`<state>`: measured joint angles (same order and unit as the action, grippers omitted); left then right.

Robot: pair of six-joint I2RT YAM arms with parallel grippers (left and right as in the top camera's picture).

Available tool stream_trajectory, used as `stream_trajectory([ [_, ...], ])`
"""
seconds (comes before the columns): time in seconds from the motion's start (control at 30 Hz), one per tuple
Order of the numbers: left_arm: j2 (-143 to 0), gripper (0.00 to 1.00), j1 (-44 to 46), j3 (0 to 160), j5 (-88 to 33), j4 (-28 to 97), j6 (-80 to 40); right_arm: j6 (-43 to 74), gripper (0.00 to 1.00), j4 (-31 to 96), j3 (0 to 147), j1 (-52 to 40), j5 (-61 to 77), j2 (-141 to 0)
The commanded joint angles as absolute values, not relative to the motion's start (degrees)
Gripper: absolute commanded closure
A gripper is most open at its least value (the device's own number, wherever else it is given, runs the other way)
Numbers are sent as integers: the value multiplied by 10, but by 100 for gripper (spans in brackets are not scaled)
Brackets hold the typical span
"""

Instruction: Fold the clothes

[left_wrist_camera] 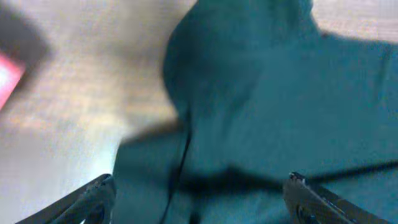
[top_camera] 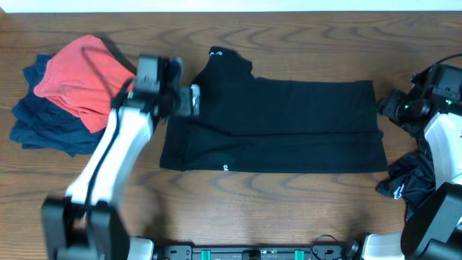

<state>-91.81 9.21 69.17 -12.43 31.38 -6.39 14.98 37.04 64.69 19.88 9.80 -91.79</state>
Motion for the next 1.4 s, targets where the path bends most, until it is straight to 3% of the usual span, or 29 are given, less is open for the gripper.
stream_trajectory([
  [0.0, -1006, 12, 90, 783, -161, 306, -32, 134, 37, 380, 649, 187, 110, -918],
  [0.23, -1173, 11, 90, 925, -179, 236, -32, 130, 36, 390, 649, 183, 110, -918],
  [0.57, -1302, 11, 88, 940, -264, 63, -80, 130, 37, 396, 648, 181, 105, -918],
  [0.67, -1325, 21, 88, 940, -308, 32, -83, 130, 37, 396, 648, 181, 105, -918],
  [0.73, -1335, 33, 88, 940, -316, 24, -83, 130, 37, 395, 648, 181, 105, -918],
  [0.8, -1337, 49, 88, 940, -315, 24, -83, 130, 38, 392, 648, 181, 105, -918],
  [0.9, -1336, 80, 88, 941, -316, 20, -83, 130, 41, 385, 648, 179, 105, -918],
  [0.97, -1331, 91, 86, 943, -317, 21, -97, 130, 44, 373, 648, 179, 105, -919],
  [1.07, -1316, 94, 80, 945, -348, 25, -109, 103, 46, 341, 648, 179, 106, -924],
  [1.37, -1259, 94, 76, 945, -356, 114, -117, 68, 37, 184, 648, 155, 106, -1016],
])
